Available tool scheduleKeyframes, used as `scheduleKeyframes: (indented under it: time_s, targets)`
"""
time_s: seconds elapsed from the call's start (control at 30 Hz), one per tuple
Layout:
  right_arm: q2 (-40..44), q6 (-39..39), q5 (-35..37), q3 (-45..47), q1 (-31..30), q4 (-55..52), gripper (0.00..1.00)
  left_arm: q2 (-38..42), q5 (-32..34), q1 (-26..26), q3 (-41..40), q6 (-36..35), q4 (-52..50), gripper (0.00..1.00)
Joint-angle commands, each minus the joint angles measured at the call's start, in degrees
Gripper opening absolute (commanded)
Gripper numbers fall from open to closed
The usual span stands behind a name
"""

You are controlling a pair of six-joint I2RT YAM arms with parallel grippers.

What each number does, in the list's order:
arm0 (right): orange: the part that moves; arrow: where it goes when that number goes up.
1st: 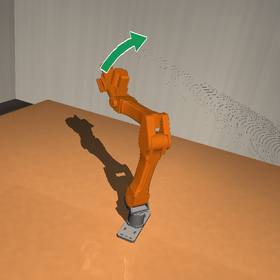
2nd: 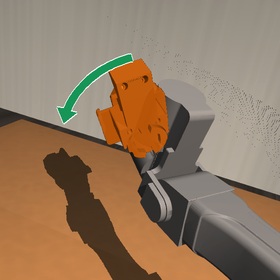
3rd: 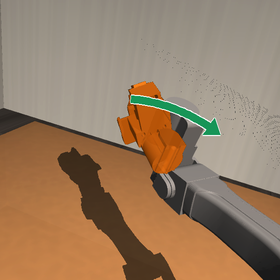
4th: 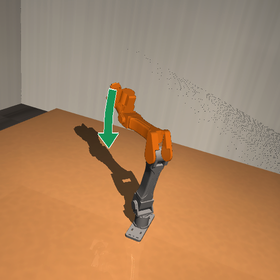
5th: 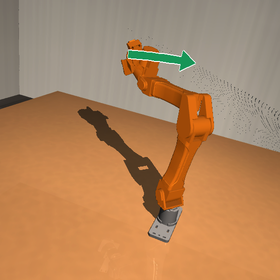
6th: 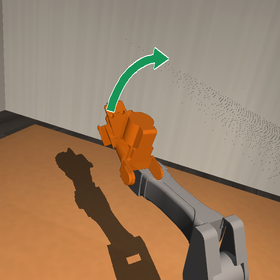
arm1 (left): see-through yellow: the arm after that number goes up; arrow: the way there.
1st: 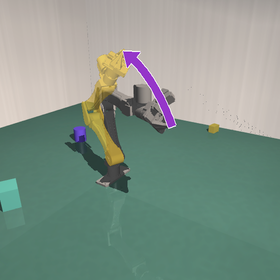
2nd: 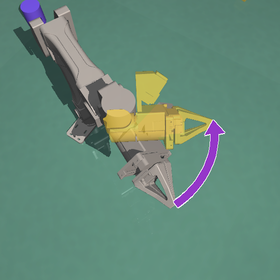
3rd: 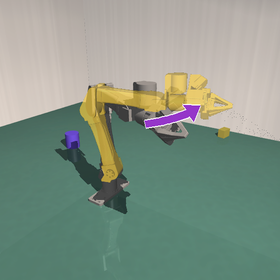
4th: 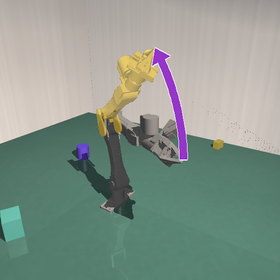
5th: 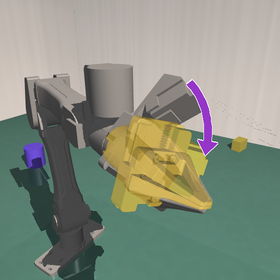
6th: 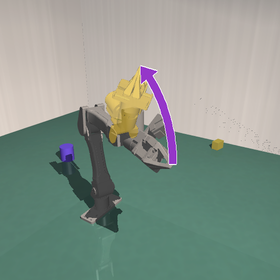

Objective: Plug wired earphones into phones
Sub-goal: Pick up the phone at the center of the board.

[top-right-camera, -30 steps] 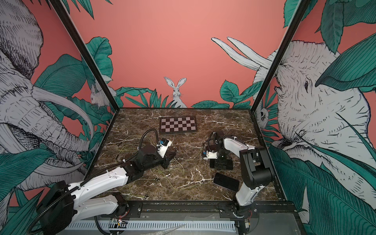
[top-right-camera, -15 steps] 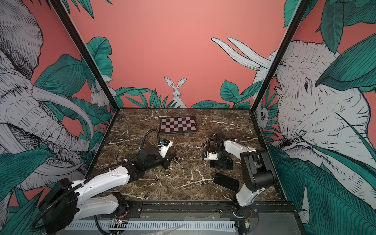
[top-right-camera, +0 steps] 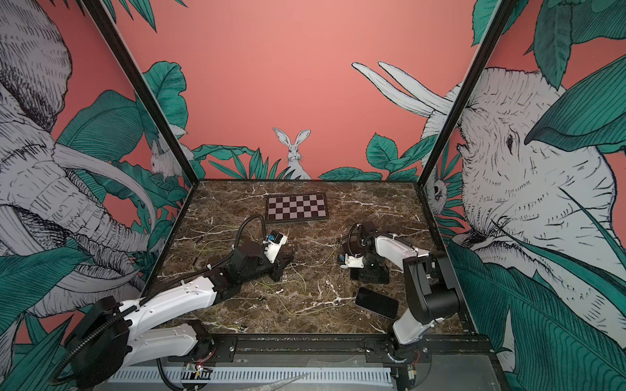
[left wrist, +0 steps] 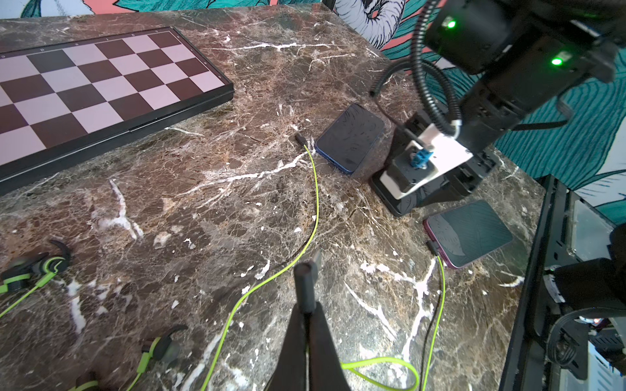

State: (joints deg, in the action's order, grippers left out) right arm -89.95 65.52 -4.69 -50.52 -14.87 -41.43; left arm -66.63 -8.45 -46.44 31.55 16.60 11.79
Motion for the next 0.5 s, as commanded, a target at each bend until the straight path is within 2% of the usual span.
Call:
scheduleKeyframes:
  time_s: [0.0,0.13,0.47]
  targets:
    - [4.8,-0.5,-0.6,1.3,-0.1,0.2,0.70,0.1,-1.9,0.3,1.5,1.9,0.0,0.00]
    - [9.3,-2.1,-3.3,3.6,-0.1,3.7,0.69,-2.2,-4.6,0.3,3.1,3.7,0.3,0.00]
    - [20.4,-8.2,-9.1,7.9,-0.4,13.1,0.68,-7.4,-5.1,0.1,8.9,9.6,-2.7,0.00]
